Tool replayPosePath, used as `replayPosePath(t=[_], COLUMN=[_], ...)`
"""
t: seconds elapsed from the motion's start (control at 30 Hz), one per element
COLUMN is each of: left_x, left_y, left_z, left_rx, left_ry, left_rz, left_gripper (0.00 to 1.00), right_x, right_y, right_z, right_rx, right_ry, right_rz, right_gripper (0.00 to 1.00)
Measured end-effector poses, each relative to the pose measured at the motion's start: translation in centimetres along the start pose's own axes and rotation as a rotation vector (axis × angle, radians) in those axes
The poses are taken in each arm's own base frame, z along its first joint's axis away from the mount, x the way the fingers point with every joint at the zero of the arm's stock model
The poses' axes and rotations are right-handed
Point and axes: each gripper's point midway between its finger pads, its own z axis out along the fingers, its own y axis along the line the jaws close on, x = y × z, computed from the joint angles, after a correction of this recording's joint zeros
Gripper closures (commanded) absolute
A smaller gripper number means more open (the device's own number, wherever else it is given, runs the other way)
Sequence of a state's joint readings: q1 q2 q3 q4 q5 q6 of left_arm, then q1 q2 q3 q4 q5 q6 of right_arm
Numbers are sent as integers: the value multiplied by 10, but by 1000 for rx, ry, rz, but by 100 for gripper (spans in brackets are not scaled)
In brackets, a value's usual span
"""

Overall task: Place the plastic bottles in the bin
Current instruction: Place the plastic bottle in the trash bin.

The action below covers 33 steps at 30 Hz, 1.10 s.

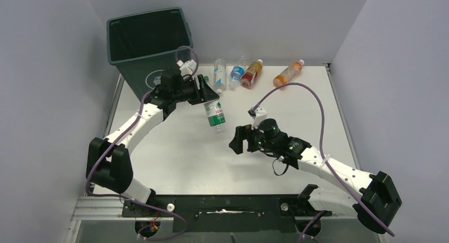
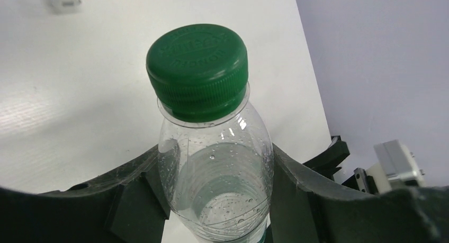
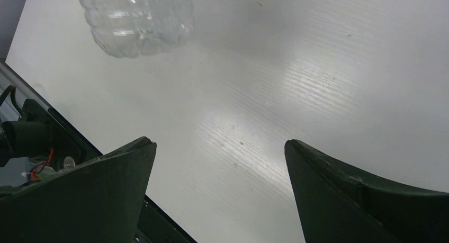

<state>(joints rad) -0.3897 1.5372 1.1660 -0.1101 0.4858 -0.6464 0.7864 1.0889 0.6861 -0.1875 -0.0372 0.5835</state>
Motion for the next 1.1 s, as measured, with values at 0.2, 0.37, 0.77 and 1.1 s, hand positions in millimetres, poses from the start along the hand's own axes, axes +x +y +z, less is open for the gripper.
replayPosePath(t=[0.2,0.37,0.77,1.1], left_x=[-50,-96,-213,-286], left_y=[-8,-16,-19,10], left_z=[-24,-47,-134,-217], left_rx=[-9,-12,-59,-95], left_ry=[-97,-193,-500,-768], left_rz=[35,66,126,102], left_gripper=[61,61,60,60], right_x=[8,13,14,7], right_y=[-4,-7,-7,-6], right_z=[1,2,4,12], right_rx=[10,14,12,26], right_ry=[16,25,22,38], right_rz=[4,12,25,21], right_gripper=[2,2,2,2])
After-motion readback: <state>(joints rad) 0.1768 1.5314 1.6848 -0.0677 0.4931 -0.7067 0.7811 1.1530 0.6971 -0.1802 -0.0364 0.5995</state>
